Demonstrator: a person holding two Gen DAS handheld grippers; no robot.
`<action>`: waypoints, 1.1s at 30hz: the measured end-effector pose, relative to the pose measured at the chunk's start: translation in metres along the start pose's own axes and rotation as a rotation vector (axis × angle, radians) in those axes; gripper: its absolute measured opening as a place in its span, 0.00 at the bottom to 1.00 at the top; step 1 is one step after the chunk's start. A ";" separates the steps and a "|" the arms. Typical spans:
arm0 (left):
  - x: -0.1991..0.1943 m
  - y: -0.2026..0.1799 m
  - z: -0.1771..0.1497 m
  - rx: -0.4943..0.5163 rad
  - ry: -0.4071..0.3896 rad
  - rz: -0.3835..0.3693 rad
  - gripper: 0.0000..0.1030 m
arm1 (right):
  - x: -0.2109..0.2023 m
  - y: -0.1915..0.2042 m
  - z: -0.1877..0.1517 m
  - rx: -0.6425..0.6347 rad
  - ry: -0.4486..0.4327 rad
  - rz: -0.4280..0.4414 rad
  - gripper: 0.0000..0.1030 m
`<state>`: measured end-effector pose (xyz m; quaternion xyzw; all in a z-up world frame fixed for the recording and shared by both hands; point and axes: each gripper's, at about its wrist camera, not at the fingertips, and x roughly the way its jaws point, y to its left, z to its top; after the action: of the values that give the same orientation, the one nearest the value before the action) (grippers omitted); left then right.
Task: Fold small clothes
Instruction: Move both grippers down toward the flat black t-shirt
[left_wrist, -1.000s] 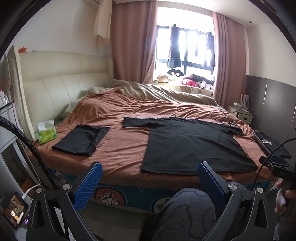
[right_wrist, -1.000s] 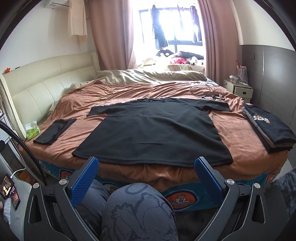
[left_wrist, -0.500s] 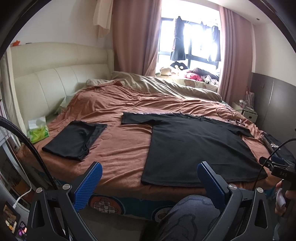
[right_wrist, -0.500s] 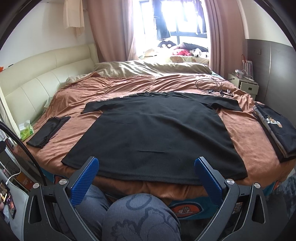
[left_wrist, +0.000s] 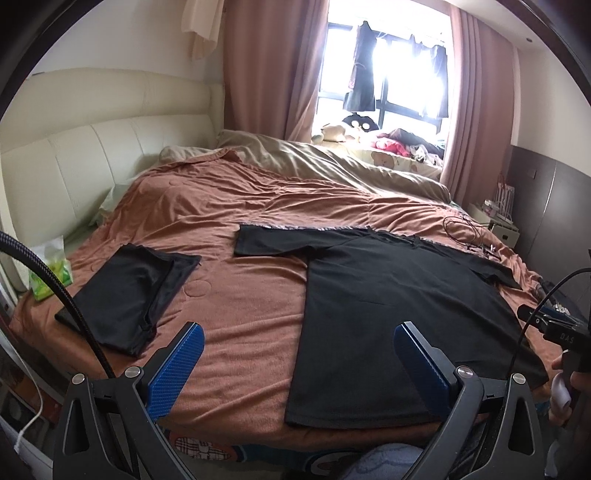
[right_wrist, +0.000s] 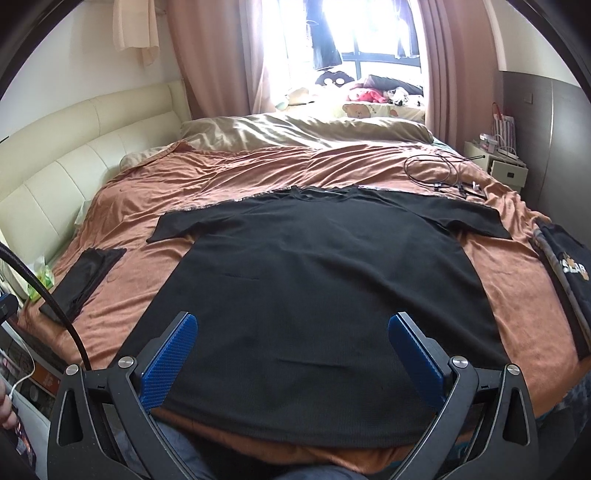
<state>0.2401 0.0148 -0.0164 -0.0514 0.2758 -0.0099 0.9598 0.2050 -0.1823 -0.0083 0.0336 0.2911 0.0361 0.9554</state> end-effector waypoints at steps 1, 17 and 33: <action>0.007 0.002 0.004 -0.005 0.003 -0.002 1.00 | 0.006 0.003 0.005 -0.002 -0.001 0.004 1.00; 0.110 0.032 0.075 -0.021 0.031 0.004 0.96 | 0.104 0.005 0.074 0.035 -0.032 0.100 1.00; 0.229 0.073 0.130 -0.072 0.131 0.022 0.84 | 0.223 0.004 0.128 0.136 0.074 0.246 0.74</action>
<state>0.5029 0.0887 -0.0357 -0.0821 0.3387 0.0074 0.9373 0.4606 -0.1638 -0.0257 0.1323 0.3218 0.1344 0.9278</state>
